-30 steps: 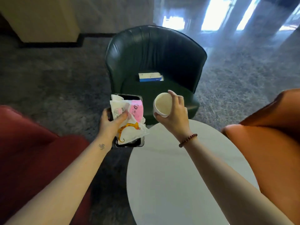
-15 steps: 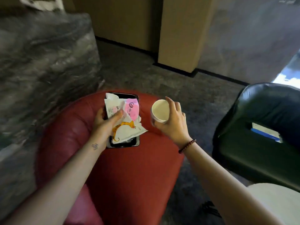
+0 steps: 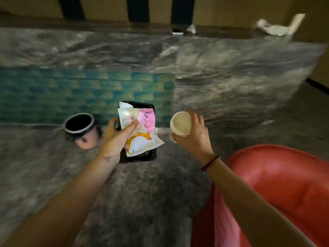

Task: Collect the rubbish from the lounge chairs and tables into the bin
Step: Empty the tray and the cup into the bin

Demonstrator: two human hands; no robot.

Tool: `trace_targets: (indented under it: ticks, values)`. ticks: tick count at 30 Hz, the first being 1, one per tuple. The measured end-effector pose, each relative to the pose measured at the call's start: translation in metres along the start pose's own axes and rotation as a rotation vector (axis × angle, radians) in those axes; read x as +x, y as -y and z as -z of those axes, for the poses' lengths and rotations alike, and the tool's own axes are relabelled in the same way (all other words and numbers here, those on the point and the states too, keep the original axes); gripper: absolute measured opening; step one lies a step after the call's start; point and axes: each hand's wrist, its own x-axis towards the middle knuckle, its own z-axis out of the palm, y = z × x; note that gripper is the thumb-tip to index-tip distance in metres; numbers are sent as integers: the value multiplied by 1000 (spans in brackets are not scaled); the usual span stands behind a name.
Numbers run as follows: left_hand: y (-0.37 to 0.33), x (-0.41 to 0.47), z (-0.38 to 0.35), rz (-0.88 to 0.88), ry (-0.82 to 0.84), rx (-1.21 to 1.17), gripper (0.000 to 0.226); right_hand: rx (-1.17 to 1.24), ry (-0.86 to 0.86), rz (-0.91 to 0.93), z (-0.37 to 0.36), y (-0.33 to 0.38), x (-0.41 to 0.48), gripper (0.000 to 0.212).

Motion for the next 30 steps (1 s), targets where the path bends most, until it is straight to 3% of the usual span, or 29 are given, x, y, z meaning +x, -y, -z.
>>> trace_targets:
  ticks: [8, 11, 16, 21, 26, 30]
  values:
    - [-5, 129, 141, -24, -400, -31, 23, 195, 323, 243, -194, 107, 125, 86]
    - [-10, 169, 172, -20, -473, -16, 38, 250, 395, 299, -246, 136, 165, 86]
    - [-14, 240, 231, -22, -618, -34, 42, 306, 517, 416, -336, 191, 225, 87]
    - [-6, 312, 301, -22, -750, -69, 30, 342, 602, 457, -428, 244, 269, 85]
    - [2, 421, 361, -21, -726, -73, 39, 310, 637, 446, -523, 284, 326, 86]
    - [4, 521, 389, 11, -655, -38, 27, 289, 618, 379, -586, 303, 383, 84]
